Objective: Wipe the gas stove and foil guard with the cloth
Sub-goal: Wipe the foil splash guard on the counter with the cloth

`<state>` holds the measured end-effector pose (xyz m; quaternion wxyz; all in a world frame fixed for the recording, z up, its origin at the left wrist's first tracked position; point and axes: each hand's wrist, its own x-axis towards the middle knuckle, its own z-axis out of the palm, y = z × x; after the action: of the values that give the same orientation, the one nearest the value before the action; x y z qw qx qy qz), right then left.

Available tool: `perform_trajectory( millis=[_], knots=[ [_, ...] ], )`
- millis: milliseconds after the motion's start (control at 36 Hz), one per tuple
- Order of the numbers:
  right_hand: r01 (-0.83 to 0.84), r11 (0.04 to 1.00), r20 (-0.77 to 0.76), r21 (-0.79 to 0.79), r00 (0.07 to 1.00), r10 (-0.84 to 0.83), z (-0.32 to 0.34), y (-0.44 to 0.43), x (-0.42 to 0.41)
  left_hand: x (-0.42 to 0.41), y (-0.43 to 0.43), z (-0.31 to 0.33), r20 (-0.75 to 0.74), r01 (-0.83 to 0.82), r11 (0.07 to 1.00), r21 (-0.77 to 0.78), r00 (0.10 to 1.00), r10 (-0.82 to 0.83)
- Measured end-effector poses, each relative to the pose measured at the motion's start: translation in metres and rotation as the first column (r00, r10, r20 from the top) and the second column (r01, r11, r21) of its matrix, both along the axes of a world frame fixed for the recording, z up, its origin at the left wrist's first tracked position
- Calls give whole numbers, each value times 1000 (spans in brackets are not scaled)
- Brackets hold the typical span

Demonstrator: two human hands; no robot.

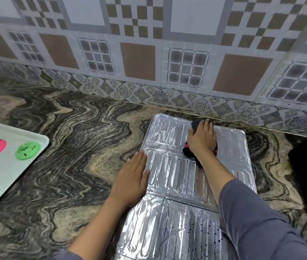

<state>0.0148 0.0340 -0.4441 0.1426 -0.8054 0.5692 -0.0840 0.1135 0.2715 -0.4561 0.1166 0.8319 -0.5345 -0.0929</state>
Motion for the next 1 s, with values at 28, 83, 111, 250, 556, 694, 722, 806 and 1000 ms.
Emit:
perform_trajectory(
  millis=[28,83,111,250,556,694,722,806,1000],
  knots=[
    [-14,1000,3,2,1000,14,0,1,5,0,0,0,1,0,1000,-3,1000,0],
    [-47,999,9,4,999,46,0,5,15,0,0,0,4,-2,1000,-10,1000,2],
    [-65,998,7,2,998,65,0,7,21,0,-1,0,2,-2,1000,-13,1000,2],
    [-176,984,10,11,984,176,4,17,48,0,-1,2,-11,-9,1000,-19,1000,9],
    [-508,861,-39,25,860,509,6,28,95,-1,0,2,-24,-15,999,-28,1000,15],
    [-670,742,-58,-16,742,668,7,29,97,-3,0,3,-19,-24,1000,-14,1000,24],
    [-701,712,-63,-26,712,699,8,28,96,-3,0,4,-17,-25,1000,-13,1000,25],
    [-781,624,-74,-35,624,778,9,27,89,-4,0,3,-10,-33,999,-10,999,33],
    [-889,458,-54,1,457,888,13,32,67,-5,-1,1,-21,-48,999,-11,999,48]
  ],
)
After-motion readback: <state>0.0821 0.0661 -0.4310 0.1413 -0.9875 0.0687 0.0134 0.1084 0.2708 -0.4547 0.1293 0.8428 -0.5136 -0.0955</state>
